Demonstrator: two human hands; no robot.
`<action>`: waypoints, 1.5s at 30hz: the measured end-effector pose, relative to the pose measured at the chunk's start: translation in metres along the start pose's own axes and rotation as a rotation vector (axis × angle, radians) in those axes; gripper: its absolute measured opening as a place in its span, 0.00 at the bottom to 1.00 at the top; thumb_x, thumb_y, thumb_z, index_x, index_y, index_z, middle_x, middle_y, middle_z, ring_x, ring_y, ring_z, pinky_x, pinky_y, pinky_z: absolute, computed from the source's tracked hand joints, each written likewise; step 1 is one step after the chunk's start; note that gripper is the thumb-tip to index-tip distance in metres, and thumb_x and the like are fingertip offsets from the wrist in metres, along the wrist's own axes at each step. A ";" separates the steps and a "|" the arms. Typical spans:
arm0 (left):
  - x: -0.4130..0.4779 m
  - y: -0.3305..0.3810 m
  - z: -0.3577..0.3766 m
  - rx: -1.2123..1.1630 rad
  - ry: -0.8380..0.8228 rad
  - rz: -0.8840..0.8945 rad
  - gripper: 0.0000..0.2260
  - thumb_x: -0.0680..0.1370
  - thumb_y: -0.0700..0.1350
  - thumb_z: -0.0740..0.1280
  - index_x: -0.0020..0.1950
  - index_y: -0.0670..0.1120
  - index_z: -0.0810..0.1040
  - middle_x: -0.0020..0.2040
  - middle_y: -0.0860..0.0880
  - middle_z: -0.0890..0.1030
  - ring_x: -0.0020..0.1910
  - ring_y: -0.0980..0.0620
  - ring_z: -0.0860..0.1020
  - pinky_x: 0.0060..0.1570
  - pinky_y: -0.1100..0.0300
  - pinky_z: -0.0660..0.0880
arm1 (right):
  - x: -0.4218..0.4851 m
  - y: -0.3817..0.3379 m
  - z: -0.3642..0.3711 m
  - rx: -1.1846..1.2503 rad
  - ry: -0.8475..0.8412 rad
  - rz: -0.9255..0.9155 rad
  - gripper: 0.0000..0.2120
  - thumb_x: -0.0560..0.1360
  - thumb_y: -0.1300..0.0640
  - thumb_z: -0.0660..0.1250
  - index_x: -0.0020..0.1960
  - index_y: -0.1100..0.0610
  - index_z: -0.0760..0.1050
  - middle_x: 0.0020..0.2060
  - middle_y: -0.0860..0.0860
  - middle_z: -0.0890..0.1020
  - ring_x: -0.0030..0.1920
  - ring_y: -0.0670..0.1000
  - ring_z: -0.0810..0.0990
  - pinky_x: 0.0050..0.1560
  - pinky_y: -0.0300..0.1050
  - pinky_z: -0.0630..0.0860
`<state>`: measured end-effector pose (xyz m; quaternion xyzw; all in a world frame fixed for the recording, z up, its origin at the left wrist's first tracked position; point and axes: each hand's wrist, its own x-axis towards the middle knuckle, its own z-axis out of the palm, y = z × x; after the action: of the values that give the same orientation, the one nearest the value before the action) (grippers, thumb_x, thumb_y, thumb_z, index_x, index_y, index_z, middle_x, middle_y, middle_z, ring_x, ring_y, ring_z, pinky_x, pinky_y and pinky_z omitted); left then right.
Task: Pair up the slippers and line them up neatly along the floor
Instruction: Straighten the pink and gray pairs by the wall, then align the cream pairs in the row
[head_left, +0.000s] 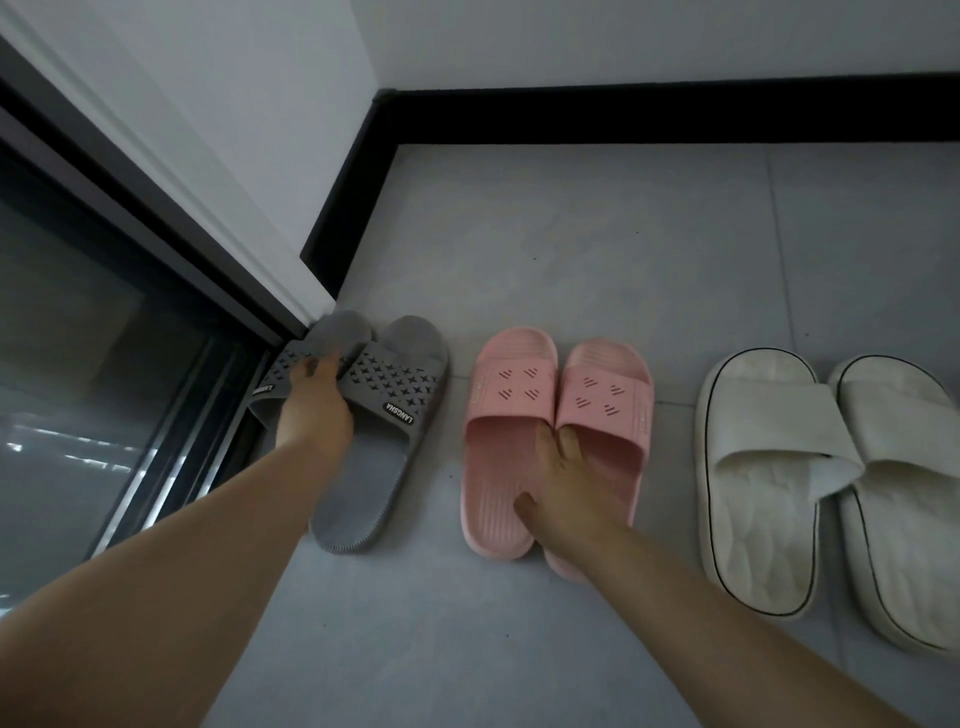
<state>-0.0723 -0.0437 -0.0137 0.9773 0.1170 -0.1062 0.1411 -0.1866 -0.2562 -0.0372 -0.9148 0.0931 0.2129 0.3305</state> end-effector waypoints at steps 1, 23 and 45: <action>0.000 0.001 0.001 0.013 0.002 0.000 0.26 0.76 0.32 0.51 0.73 0.47 0.59 0.76 0.40 0.53 0.64 0.32 0.70 0.64 0.46 0.67 | 0.000 0.000 0.000 -0.010 0.000 0.001 0.35 0.72 0.57 0.63 0.73 0.57 0.49 0.70 0.56 0.57 0.65 0.60 0.67 0.54 0.49 0.70; -0.075 0.214 0.059 0.361 -0.475 1.006 0.37 0.70 0.48 0.71 0.75 0.49 0.56 0.76 0.46 0.59 0.75 0.47 0.58 0.73 0.58 0.53 | -0.079 0.177 -0.124 0.227 0.809 0.515 0.34 0.66 0.58 0.73 0.67 0.61 0.61 0.65 0.64 0.63 0.66 0.65 0.61 0.68 0.55 0.62; -0.140 0.269 0.113 0.252 -0.523 0.840 0.43 0.67 0.58 0.72 0.74 0.45 0.54 0.73 0.45 0.59 0.70 0.41 0.59 0.70 0.46 0.62 | -0.079 0.238 -0.146 -0.112 0.218 0.302 0.35 0.73 0.71 0.53 0.75 0.45 0.52 0.77 0.52 0.53 0.70 0.62 0.64 0.71 0.51 0.62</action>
<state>-0.1552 -0.3561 -0.0187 0.8901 -0.3391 -0.2945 0.0772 -0.2832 -0.5300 -0.0359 -0.9250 0.2525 0.1643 0.2314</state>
